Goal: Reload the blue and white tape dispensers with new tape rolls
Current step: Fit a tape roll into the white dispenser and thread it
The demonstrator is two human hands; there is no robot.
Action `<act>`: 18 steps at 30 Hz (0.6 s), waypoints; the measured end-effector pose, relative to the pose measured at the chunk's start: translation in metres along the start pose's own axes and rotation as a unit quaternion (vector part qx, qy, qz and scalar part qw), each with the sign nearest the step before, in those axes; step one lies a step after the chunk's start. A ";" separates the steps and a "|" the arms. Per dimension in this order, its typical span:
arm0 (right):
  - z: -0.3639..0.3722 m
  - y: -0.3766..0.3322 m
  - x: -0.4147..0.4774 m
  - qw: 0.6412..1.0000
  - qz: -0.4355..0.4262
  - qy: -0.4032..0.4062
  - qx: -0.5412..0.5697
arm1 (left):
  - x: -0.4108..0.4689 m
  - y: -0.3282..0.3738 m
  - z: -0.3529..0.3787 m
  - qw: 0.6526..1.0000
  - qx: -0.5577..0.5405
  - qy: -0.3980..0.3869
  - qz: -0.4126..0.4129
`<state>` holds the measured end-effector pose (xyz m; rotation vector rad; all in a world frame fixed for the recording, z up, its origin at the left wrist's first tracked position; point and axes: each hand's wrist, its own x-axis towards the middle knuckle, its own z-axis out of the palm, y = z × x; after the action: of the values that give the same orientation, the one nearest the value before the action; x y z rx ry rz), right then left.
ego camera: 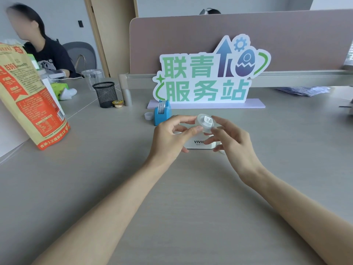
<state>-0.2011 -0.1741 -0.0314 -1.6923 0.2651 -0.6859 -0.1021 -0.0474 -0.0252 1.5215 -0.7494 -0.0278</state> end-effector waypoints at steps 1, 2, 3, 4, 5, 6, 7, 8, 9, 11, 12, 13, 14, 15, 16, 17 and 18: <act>0.000 0.001 0.000 1.000 -0.012 0.006 -0.008 | 0.000 0.000 0.000 1.000 -0.002 0.001 -0.002; 0.000 0.002 0.000 1.000 -0.024 0.012 -0.016 | 0.000 0.000 0.001 1.000 -0.004 0.000 -0.004; -0.001 0.003 0.000 0.999 -0.033 0.017 -0.021 | 0.000 -0.001 0.000 1.000 -0.008 -0.002 -0.007; -0.001 0.003 0.000 0.999 -0.037 0.020 -0.024 | 0.001 -0.001 0.000 1.000 -0.014 -0.004 -0.012; -0.001 0.004 0.000 0.999 -0.037 0.020 -0.026 | 0.001 -0.002 0.000 1.000 -0.022 -0.006 -0.017; -0.001 0.005 -0.001 0.999 -0.038 0.021 -0.029 | 0.002 -0.003 0.000 0.999 -0.030 -0.007 -0.021; -0.001 0.006 0.000 0.998 -0.043 0.025 -0.037 | 0.002 -0.003 -0.001 0.999 -0.037 -0.008 -0.024; -0.001 0.008 0.000 0.997 -0.053 0.032 -0.053 | 0.003 -0.003 -0.001 0.999 -0.043 -0.007 -0.027; -0.001 0.009 0.001 0.994 -0.068 0.039 -0.076 | 0.004 -0.003 -0.001 0.998 -0.049 -0.006 -0.030; -0.002 0.012 0.001 0.985 -0.104 0.052 -0.130 | 0.004 -0.003 -0.002 0.997 -0.061 -0.013 -0.037; -0.003 0.014 0.002 0.980 -0.120 0.059 -0.148 | 0.004 -0.003 -0.002 0.997 -0.064 -0.020 -0.042; -0.004 0.015 0.002 0.977 -0.134 0.063 -0.156 | 0.004 -0.002 -0.003 0.996 -0.064 -0.028 -0.046; -0.005 0.017 0.003 0.973 -0.151 0.068 -0.162 | 0.004 -0.002 -0.002 0.996 -0.064 -0.033 -0.051; -0.006 0.018 0.003 0.967 -0.172 0.074 -0.173 | 0.004 -0.003 -0.002 0.996 -0.065 -0.035 -0.057; -0.006 0.020 0.004 0.959 -0.197 0.082 -0.188 | 0.004 -0.003 -0.001 0.995 -0.068 -0.032 -0.065; -0.005 0.022 0.006 0.950 -0.222 0.090 -0.201 | 0.004 -0.003 0.000 0.994 -0.072 -0.026 -0.074; -0.004 0.024 0.008 0.943 -0.238 0.100 -0.209 | 0.005 -0.003 0.001 0.994 -0.074 -0.019 -0.082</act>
<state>-0.1920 -0.1873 -0.0510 -2.1222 0.1468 -1.2323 -0.0973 -0.0510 -0.0263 1.4397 -0.6368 -0.2308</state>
